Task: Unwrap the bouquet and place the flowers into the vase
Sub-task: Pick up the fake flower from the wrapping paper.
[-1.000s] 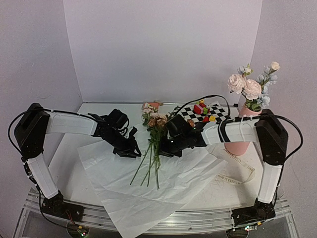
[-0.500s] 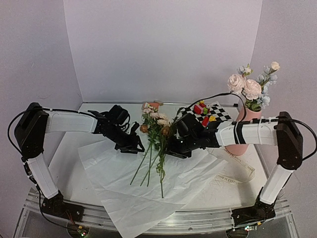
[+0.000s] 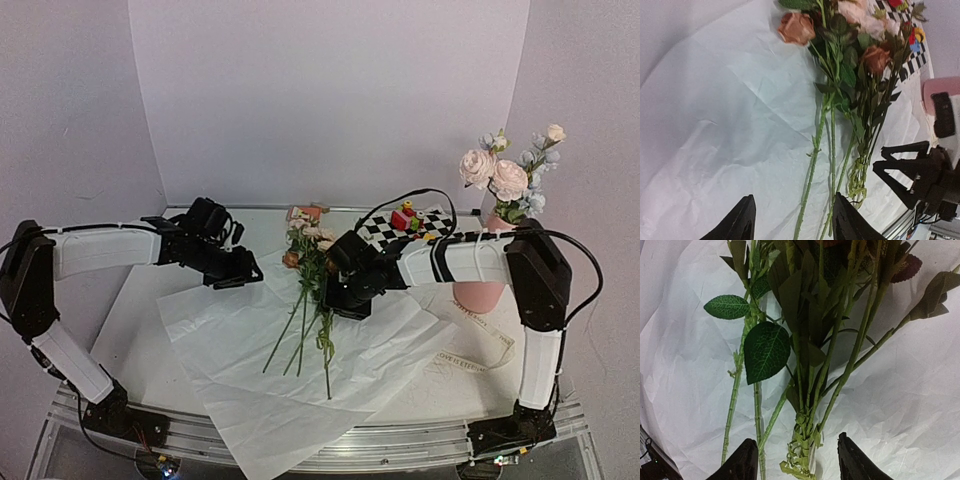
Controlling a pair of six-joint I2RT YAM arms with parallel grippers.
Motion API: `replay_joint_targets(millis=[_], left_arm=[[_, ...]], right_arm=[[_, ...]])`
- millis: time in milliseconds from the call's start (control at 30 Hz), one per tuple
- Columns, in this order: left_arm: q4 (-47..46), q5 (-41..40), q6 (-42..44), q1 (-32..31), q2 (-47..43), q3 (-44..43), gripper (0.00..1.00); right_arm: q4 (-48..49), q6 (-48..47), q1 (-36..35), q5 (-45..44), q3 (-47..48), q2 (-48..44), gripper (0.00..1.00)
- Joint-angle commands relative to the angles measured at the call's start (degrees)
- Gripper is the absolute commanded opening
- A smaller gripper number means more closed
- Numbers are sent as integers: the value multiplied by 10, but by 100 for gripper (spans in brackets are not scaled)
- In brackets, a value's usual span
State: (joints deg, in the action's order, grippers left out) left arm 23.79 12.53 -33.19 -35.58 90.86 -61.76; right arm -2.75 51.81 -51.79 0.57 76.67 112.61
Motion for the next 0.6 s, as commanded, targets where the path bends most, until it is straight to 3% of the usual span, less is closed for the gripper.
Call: replay_joint_targets(millis=[0, 300, 433, 567], left_arm=[[-10, -41, -8, 24, -51, 19, 54], [-2, -41, -10, 30, -69, 32, 54], [3, -40, -5, 32, -67, 34, 54], [8, -41, -1, 33, -71, 30, 54]], right_arm=[[-43, -1, -2, -11, 42, 39, 54], [-61, 5, -2, -17, 82, 81, 43], [-77, 7, -2, -14, 85, 78, 19], [-80, -10, -1, -15, 59, 19, 3]])
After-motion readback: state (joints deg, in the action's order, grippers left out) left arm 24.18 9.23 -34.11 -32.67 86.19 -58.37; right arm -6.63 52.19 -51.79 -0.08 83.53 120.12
